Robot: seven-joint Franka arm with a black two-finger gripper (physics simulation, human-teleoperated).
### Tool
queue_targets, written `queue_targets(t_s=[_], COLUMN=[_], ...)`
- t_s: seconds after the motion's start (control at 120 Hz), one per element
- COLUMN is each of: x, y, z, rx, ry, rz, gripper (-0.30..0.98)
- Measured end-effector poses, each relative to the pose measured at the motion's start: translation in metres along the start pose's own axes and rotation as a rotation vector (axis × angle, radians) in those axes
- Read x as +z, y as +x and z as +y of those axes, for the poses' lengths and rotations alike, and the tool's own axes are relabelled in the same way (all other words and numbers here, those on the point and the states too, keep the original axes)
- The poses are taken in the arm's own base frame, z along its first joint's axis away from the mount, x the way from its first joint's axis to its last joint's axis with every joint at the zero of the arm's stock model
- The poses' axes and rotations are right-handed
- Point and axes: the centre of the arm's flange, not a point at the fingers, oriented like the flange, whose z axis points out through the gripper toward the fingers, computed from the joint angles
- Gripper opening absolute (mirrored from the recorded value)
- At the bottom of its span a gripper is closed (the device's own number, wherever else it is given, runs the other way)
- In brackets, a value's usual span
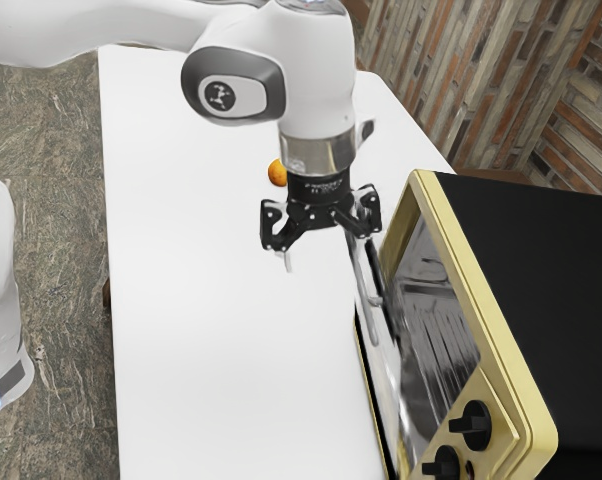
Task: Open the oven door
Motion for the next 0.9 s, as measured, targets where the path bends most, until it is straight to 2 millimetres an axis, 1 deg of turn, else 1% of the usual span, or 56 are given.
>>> queue_targets(t_s=[0.133,0.208,0.258,0.267,0.292,0.317,0.425,0.483,0.533,0.575,0.592,0.625,0.642,0.7,0.717,0.733,0.758,0.8,0.842,0.9], x=[-0.006,-0.007,-0.009,-0.009,-0.010,-0.013,-0.026,-0.028,-0.028,-0.030,-0.032,-0.046,-0.057,-0.109,-0.118,-0.122,-0.122,-0.102,-0.083,-0.071], y=[0.002,0.007,0.019,0.020,0.025,0.033,0.057,0.066,0.070,0.071,0.076,0.106,0.123,0.166,0.174,0.180,0.188,0.198,0.210,0.224], z=[-0.011,-0.018,-0.021,-0.023,-0.027,-0.034,-0.074,-0.093,-0.104,-0.108,-0.106,-0.093,-0.082,-0.015,-0.001,0.009,0.018,0.025,0.027,0.026], rx=[-0.008,-0.027,-0.063,-0.066,-0.083,-0.108,-0.206,-0.246,-0.264,-0.270,-0.281,-0.331,-0.356,-0.404,-0.415,-0.425,-0.442,-0.470,-0.513,-0.571], ry=[-0.024,-0.038,-0.056,-0.059,-0.068,-0.084,-0.156,-0.180,-0.190,-0.194,-0.191,-0.191,-0.194,-0.183,-0.172,-0.155,-0.121,-0.041,0.024,0.078], rz=[0.010,0.016,0.029,0.031,0.037,0.046,0.080,0.088,0.089,0.086,0.080,0.046,0.023,-0.051,-0.060,-0.061,-0.055,-0.007,0.048,0.116], gripper=[0.68,0.66,0.64,0.61,0.59,0.56,0.60,0.61,0.62,0.63,0.63,0.64,0.64,0.65,0.66,0.66,0.67,0.67,0.68,0.68])
